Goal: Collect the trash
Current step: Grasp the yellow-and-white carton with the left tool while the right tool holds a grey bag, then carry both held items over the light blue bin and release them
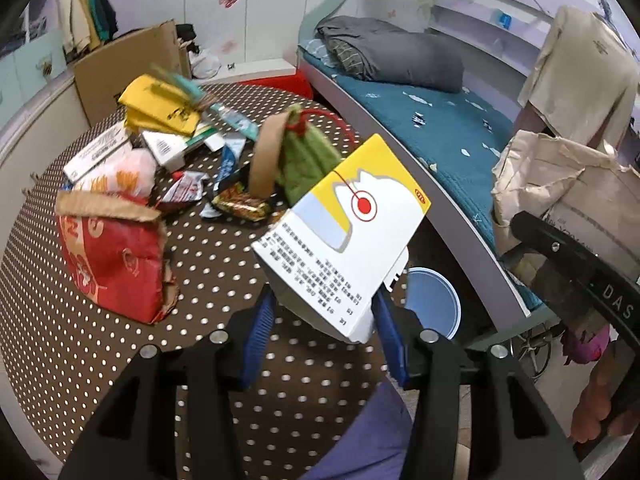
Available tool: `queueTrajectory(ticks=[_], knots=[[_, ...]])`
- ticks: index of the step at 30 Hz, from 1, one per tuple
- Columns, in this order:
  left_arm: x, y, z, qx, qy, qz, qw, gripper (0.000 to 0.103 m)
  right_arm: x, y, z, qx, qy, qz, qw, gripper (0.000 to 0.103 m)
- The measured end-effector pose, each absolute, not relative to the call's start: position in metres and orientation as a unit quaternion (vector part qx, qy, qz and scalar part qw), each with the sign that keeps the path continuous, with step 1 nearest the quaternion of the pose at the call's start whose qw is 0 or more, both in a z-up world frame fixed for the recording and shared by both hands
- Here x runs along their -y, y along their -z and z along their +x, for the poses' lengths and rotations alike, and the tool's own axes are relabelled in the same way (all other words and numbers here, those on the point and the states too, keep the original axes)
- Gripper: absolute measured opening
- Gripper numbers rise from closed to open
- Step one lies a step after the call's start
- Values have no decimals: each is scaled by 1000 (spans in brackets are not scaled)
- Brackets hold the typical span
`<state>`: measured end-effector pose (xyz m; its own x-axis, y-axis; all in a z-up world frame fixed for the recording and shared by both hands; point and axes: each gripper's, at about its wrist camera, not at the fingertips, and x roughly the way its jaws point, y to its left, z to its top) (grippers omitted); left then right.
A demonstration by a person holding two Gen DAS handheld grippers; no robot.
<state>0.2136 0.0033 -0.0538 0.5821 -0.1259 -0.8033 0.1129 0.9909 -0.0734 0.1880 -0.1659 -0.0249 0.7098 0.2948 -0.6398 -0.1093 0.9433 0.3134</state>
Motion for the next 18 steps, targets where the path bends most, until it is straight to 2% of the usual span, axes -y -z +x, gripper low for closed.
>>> queueTrajectory(ticks=[18], knots=[[97,52,219,-445,143,64,882,49,253,42,164,-370,-33,169,913,21]])
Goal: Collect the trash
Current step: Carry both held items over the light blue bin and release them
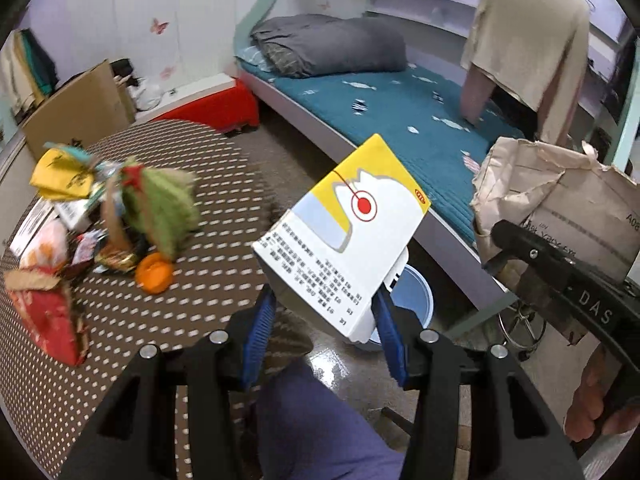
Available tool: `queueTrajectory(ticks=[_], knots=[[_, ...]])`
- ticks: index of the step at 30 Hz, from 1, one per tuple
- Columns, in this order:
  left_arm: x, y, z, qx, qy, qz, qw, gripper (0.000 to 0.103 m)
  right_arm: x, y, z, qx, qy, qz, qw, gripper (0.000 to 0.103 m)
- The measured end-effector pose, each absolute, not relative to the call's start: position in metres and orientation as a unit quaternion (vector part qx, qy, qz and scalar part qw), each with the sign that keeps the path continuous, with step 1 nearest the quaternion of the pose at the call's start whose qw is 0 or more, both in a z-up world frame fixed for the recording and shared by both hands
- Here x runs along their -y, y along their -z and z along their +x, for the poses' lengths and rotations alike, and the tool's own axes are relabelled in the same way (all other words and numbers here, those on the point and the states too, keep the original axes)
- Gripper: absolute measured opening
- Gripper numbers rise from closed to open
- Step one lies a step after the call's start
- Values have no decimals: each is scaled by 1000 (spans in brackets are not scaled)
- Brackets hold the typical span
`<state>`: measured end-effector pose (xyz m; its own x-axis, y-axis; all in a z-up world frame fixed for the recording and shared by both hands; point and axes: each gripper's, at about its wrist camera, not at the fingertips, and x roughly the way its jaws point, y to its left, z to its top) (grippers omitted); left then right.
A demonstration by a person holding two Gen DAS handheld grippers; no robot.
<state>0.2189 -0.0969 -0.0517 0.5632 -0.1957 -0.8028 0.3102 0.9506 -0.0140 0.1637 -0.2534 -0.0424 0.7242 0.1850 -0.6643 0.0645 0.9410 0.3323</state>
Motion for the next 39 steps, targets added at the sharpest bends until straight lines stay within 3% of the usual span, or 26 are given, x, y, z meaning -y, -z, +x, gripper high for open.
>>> queueTrajectory(ticks=[14,27,30,33,39], knots=[[203,87,233,-461,201,133,854,49,331,88,161,-424,38,201,882,21],[271,155,259,-527,228,183,798,49,373,148,172,-488,93,235,836,21],[281,174,274,-547,228,185,784,52,379,158,176,-498,102,242,826,21],[286,185,286,-544,221,187,787,75,382,163,178,-504,111,245,821,21],[279,204,301,-565,205,185,778,77,384,169,183,-511,113,249,815,21]])
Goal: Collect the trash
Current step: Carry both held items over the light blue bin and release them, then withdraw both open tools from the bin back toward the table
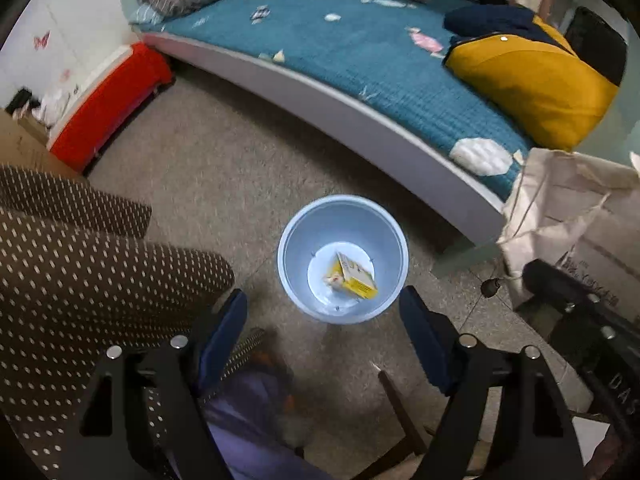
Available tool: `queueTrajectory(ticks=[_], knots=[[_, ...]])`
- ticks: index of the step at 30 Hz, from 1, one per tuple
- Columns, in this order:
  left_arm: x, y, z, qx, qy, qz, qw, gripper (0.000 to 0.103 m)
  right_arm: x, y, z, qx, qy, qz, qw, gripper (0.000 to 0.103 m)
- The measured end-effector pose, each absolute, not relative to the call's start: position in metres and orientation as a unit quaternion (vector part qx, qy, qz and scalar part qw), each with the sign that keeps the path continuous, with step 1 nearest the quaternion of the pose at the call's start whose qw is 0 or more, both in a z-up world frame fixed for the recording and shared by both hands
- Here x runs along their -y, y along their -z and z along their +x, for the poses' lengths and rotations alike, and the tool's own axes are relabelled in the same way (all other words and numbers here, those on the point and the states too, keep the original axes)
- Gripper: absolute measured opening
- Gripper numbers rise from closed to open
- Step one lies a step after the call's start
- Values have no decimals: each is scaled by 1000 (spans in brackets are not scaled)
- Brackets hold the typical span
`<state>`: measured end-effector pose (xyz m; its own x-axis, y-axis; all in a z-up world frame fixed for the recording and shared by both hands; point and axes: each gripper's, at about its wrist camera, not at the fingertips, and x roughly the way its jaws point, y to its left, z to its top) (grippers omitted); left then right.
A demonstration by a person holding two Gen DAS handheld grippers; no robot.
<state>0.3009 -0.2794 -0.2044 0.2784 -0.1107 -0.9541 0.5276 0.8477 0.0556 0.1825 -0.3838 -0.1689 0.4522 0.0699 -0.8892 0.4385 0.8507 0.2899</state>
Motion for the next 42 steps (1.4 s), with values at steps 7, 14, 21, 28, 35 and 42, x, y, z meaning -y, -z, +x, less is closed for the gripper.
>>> queueTrajectory(ticks=[7,14,21,28,35,42], knots=[[249,210,311,-579,169,170,779,77,371,185,204,-531,92,238,808,21],[221,199,323,-575,144,148,791,77,356,178,238,-525,55,219,821,26],[205,184,324,-564,138,134,803,77,348,163,245,-500,62,179,845,76],[203,182,316,-563,146,133,802,77,348,180,229,-528,66,200,823,76],[201,173,303,-554,154,131,807,77,342,175,204,-527,71,204,822,76],[196,156,287,-536,167,126,817,77,336,156,188,-510,77,201,832,76]])
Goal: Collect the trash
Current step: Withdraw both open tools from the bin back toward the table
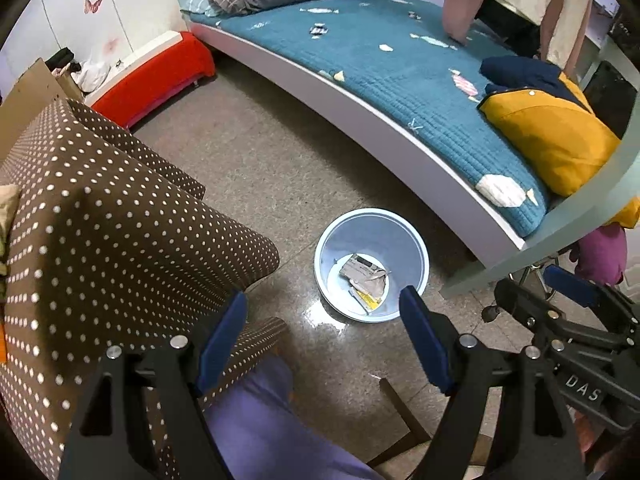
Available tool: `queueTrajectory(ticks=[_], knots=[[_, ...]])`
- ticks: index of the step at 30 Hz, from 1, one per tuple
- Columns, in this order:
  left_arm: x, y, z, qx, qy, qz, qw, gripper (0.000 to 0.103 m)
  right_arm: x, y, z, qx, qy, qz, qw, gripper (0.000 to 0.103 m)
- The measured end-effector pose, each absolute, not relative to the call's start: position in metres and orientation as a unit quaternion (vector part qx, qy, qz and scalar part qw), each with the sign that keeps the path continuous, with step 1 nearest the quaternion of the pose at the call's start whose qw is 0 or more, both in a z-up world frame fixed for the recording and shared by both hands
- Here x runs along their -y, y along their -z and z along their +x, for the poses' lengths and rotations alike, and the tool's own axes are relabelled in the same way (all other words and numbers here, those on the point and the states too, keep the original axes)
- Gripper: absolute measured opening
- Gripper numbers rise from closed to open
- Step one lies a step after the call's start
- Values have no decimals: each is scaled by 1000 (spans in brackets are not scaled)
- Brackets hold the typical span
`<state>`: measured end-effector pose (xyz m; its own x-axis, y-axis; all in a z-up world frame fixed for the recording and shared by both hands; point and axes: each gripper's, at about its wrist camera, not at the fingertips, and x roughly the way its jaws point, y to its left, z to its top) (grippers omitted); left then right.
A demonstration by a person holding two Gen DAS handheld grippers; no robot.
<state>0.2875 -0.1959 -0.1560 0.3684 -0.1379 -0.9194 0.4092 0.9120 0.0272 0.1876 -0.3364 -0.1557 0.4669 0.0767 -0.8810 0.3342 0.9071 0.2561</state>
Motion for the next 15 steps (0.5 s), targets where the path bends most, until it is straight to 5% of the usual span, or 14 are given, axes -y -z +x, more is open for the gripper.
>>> queueTrajectory(ticks=[15], knots=[[166,97,248,-480,193,105,849,79,309,94,156,-445,76,191,872,76]])
